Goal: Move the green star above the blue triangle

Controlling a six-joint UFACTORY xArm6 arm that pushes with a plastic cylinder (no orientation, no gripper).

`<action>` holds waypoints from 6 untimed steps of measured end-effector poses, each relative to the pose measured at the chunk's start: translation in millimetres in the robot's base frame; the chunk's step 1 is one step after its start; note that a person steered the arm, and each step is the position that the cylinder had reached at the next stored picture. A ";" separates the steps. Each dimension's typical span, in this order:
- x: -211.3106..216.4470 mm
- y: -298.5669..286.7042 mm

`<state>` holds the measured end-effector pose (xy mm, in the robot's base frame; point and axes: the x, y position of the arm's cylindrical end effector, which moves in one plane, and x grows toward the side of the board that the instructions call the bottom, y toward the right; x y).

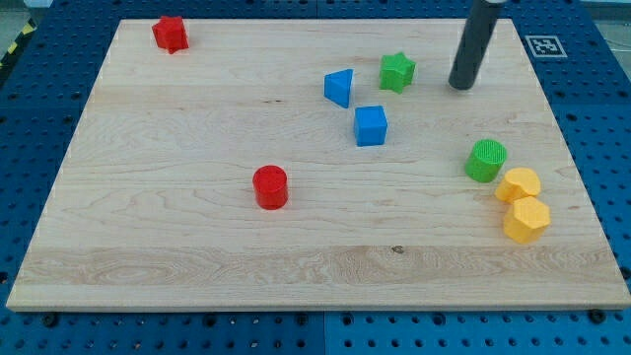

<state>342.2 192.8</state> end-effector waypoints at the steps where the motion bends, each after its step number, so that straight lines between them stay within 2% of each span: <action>1: 3.2 -38.5; 3: -59.3 -140.1; 4: -58.8 -143.1; 5: -49.8 -120.5; 6: -53.5 -132.3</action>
